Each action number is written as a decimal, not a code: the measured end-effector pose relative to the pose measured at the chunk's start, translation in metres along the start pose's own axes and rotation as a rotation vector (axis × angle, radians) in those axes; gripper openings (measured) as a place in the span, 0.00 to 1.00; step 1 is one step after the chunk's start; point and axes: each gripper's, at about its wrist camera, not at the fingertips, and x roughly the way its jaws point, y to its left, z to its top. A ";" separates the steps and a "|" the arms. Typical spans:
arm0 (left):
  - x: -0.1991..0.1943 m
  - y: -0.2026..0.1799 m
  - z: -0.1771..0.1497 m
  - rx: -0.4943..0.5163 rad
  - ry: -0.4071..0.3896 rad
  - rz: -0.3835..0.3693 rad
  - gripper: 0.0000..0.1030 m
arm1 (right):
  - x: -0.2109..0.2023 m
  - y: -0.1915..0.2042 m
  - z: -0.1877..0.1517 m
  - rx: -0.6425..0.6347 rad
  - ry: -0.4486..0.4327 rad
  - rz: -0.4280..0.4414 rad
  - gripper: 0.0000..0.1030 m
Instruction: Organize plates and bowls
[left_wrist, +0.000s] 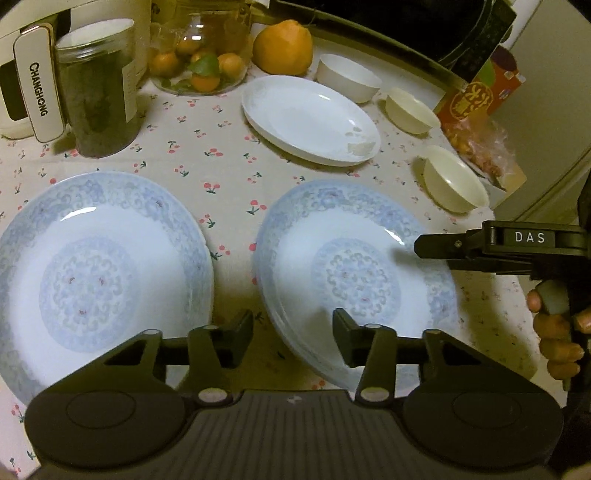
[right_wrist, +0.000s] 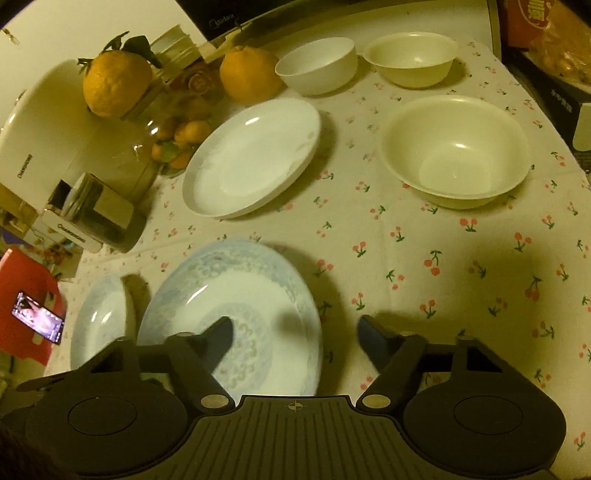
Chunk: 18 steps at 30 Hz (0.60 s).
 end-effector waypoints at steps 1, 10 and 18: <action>0.001 0.001 0.001 -0.005 0.004 0.001 0.35 | 0.003 0.000 0.001 0.002 0.003 -0.001 0.57; 0.011 0.010 0.003 -0.030 0.028 0.003 0.13 | 0.019 -0.004 0.006 0.039 0.009 -0.030 0.17; 0.006 0.009 0.010 -0.006 -0.027 0.037 0.11 | 0.019 -0.001 0.008 0.051 -0.001 -0.054 0.14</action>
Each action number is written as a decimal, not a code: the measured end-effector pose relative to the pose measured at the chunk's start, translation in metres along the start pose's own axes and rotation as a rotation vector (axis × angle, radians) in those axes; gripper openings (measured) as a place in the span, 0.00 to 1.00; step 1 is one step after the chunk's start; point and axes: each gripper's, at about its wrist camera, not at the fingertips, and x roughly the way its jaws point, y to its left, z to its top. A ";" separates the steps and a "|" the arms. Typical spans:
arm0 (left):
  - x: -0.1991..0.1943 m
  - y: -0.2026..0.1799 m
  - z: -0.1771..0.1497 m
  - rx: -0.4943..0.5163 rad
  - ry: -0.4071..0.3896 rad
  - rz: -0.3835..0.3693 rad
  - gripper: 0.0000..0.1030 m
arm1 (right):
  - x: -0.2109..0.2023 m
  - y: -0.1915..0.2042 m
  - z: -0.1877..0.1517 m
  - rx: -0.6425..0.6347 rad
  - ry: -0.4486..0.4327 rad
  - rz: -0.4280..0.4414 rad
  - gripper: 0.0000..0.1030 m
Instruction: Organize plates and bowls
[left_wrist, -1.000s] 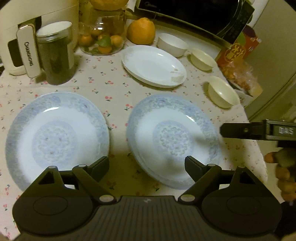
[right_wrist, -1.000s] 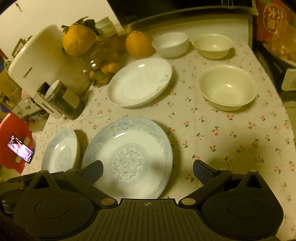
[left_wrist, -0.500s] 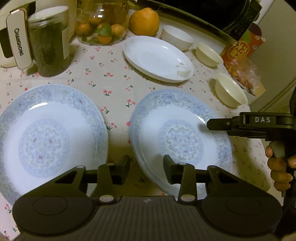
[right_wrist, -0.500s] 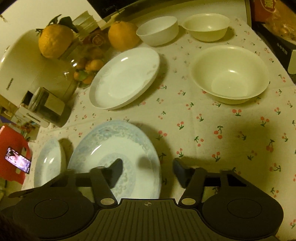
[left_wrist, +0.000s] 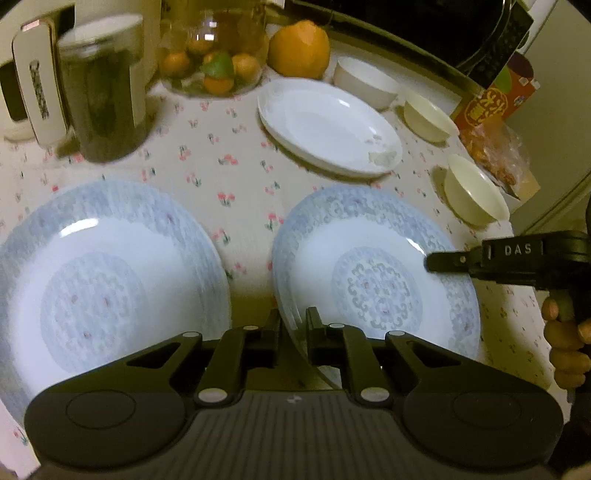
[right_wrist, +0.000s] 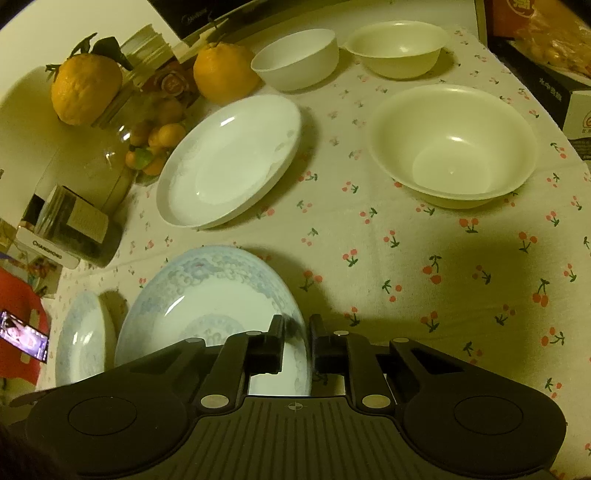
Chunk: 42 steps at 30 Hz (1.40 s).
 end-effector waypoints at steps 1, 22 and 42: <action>-0.001 0.000 0.002 0.003 -0.009 0.006 0.11 | 0.000 0.000 0.000 0.003 -0.001 0.001 0.14; 0.010 -0.001 0.015 0.060 -0.035 0.061 0.15 | 0.005 0.006 0.003 0.001 0.005 -0.018 0.17; -0.025 -0.010 0.008 0.102 -0.024 -0.029 0.87 | -0.036 0.039 -0.005 -0.098 -0.076 -0.018 0.82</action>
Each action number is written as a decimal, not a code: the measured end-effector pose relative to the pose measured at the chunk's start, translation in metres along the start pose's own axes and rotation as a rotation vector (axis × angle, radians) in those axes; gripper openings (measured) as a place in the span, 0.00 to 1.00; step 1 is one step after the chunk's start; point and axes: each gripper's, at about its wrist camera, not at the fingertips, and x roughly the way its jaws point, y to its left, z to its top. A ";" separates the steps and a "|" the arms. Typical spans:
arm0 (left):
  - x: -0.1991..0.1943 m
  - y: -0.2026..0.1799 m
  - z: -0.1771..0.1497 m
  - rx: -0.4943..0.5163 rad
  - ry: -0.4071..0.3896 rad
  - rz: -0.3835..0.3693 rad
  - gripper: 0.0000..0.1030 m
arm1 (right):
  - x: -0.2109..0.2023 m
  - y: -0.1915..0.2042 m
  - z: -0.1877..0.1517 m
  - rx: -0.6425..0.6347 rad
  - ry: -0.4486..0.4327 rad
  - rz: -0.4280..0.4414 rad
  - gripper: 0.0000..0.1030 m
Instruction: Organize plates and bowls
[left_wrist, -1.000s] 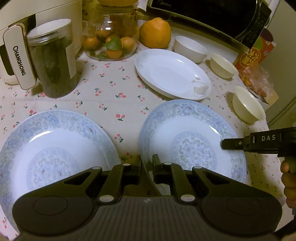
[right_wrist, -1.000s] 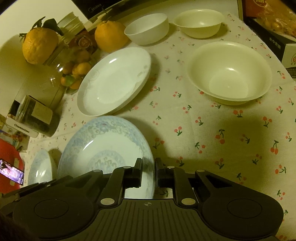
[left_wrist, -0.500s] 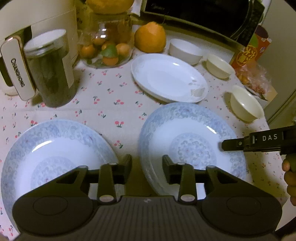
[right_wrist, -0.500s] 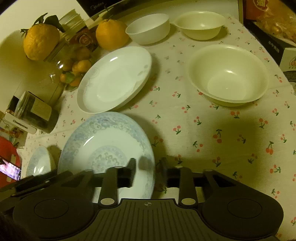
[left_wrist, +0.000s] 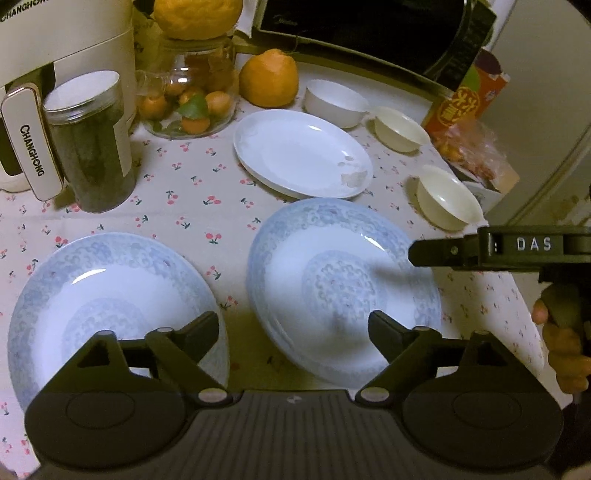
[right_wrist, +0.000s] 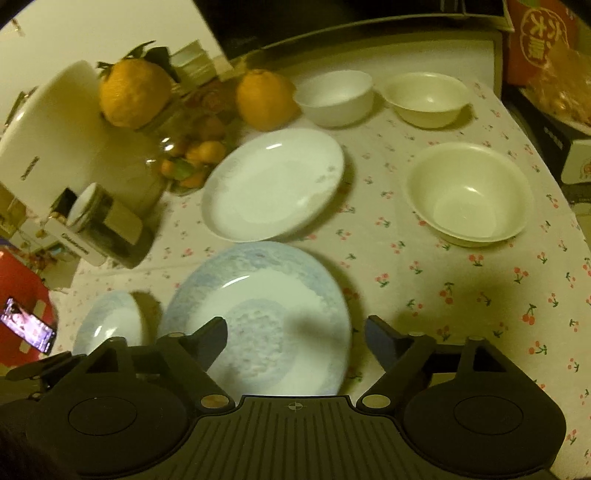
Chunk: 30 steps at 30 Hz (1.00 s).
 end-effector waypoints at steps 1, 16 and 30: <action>-0.001 0.001 -0.001 -0.001 0.005 0.000 0.89 | -0.001 0.003 -0.001 -0.005 -0.001 0.002 0.83; -0.038 0.042 0.006 0.016 -0.034 0.130 1.00 | -0.010 0.067 -0.016 -0.148 -0.068 0.070 0.90; -0.046 0.131 -0.004 -0.032 -0.160 0.169 0.96 | 0.006 0.120 -0.046 -0.258 -0.098 0.278 0.90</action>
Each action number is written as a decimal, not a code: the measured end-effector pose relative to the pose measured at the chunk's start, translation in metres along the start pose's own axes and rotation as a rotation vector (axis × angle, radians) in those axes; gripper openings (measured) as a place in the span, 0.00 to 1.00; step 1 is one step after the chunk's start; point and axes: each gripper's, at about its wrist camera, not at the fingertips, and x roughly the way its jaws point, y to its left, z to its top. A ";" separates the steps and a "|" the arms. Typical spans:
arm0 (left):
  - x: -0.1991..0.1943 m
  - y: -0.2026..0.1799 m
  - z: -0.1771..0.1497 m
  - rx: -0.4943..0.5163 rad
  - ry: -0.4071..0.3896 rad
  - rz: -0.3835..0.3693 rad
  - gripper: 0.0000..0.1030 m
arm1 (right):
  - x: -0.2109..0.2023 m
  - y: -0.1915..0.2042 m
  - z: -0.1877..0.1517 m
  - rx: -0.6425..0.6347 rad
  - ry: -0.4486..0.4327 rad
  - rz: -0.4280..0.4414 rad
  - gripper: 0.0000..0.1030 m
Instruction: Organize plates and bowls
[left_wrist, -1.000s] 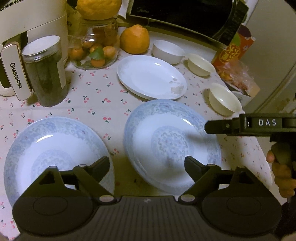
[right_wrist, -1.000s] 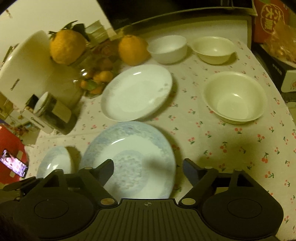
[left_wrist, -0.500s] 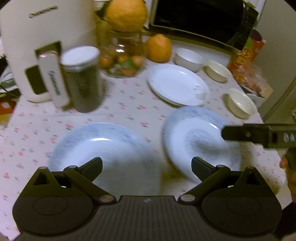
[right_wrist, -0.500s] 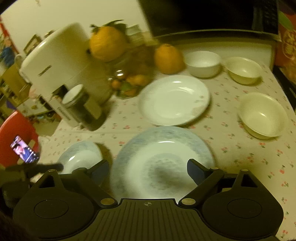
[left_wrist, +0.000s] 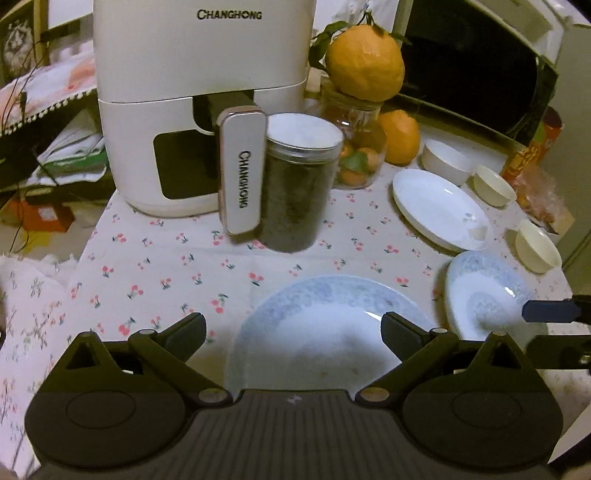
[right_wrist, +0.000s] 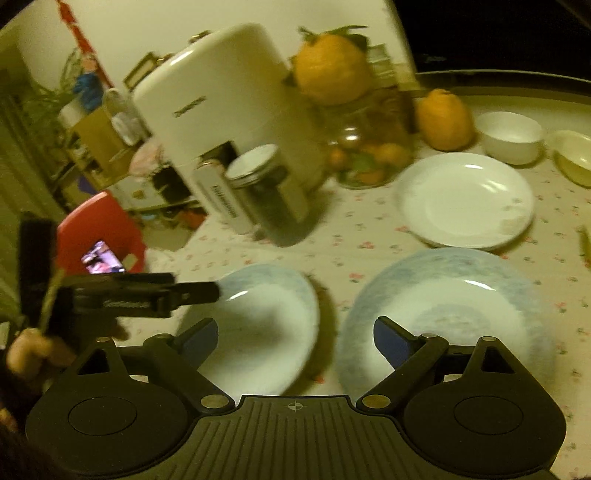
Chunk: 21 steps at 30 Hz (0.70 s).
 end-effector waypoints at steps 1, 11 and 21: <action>0.002 0.003 -0.001 0.007 0.002 0.003 0.95 | 0.001 0.004 -0.002 -0.016 -0.008 0.013 0.90; 0.012 0.028 -0.015 -0.028 0.084 -0.069 0.70 | 0.019 0.026 -0.025 -0.030 0.028 0.116 0.90; 0.027 0.030 -0.019 -0.029 0.141 -0.064 0.40 | 0.045 0.034 -0.045 -0.003 0.135 0.082 0.87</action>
